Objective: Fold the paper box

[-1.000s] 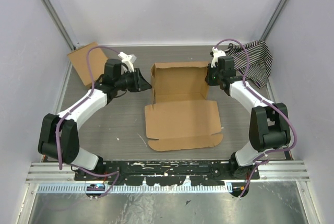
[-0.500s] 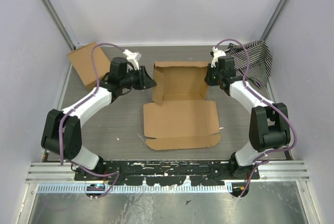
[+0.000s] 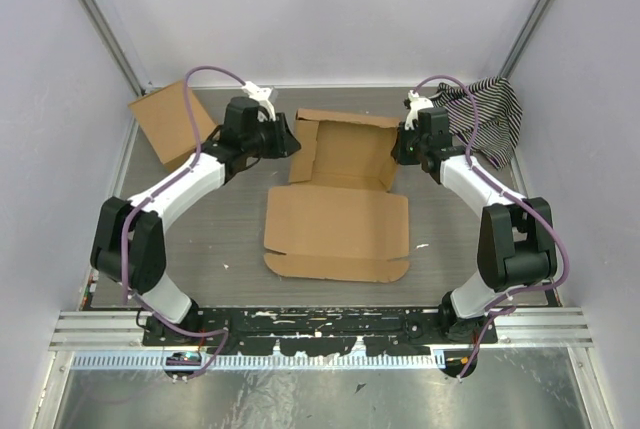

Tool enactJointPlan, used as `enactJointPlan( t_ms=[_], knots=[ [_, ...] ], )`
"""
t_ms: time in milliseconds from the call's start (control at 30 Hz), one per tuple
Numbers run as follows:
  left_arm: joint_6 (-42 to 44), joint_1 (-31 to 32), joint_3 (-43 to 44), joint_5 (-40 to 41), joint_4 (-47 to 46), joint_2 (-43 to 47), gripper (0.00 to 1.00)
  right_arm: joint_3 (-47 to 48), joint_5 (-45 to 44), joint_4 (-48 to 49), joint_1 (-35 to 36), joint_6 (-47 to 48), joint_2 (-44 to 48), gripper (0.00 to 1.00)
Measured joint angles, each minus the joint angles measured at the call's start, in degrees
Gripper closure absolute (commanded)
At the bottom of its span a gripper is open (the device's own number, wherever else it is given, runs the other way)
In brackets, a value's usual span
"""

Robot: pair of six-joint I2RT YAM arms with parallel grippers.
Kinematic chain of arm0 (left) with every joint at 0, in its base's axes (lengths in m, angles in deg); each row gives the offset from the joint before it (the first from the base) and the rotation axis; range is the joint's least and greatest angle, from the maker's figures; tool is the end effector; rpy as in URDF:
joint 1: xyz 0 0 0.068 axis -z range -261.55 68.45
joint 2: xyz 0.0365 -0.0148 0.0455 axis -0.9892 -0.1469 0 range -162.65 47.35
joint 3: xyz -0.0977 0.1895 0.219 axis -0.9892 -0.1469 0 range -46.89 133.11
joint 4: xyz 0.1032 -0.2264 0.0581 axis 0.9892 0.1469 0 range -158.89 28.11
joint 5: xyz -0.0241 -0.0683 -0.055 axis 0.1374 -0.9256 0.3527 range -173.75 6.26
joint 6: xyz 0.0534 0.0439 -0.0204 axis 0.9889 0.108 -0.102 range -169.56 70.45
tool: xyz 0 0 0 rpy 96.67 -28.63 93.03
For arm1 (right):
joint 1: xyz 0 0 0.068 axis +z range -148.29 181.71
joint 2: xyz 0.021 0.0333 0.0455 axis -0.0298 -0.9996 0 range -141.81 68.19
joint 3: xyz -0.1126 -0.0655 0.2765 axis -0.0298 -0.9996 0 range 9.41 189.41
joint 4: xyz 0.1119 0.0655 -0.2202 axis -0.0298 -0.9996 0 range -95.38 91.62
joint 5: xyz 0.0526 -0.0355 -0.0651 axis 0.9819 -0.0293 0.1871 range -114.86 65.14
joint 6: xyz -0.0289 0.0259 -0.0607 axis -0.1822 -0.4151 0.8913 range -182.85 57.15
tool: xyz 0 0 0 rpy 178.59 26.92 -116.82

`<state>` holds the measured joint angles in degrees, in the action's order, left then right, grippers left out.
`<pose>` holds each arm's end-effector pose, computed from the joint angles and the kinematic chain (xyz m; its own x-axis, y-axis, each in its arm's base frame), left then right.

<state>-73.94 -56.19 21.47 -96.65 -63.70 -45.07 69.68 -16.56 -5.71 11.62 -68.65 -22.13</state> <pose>0.3469 -0.1791 0.3040 -0.6473 -0.1384 -0.7496 0.3585 0.8126 -0.4595 0.3571 0.0711 0.2631 -0.6237 -0.0074 -0.7817 -0.2213 0.9607 0.1675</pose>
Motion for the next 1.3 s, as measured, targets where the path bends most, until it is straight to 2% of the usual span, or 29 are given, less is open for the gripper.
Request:
enactJointPlan(
  t_ms=[400, 467, 533, 567, 800, 1100, 1300],
  knots=[
    [-0.8, 4.0, 7.9, 15.6, 10.2, -6.2, 0.66, -0.1, -0.3, -1.6, 1.6, -0.4, 0.2, 0.95],
    [-1.8, 4.4, 9.6, 18.7, 13.1, -7.0, 0.75, -0.1, -0.3, -2.1, 2.3, -0.6, 0.4, 0.95],
    [-2.4, 5.1, 11.8, 21.9, 16.6, -8.0, 0.88, 0.0, -0.6, -2.5, 2.9, -1.0, 0.7, 0.96],
    [-2.7, 5.5, 13.7, 23.8, 19.3, -8.9, 0.90, 0.0, -0.8, -2.8, 3.2, -1.4, 0.9, 0.96],
    [-2.9, 8.7, 29.0, 37.2, 37.9, -18.8, 0.90, 3.3, -3.6, -11.3, 5.4, -7.0, 0.9, 0.96],
    [-2.1, 14.0, 27.5, 55.3, 43.8, -19.3, 0.88, 13.2, -5.8, -25.0, 9.4, -14.6, -2.7, 0.95],
    [-2.0, 14.8, 27.1, 58.5, 44.4, -19.3, 0.87, 15.2, -3.9, -27.9, 9.5, -17.3, -4.7, 0.95]
  ],
)
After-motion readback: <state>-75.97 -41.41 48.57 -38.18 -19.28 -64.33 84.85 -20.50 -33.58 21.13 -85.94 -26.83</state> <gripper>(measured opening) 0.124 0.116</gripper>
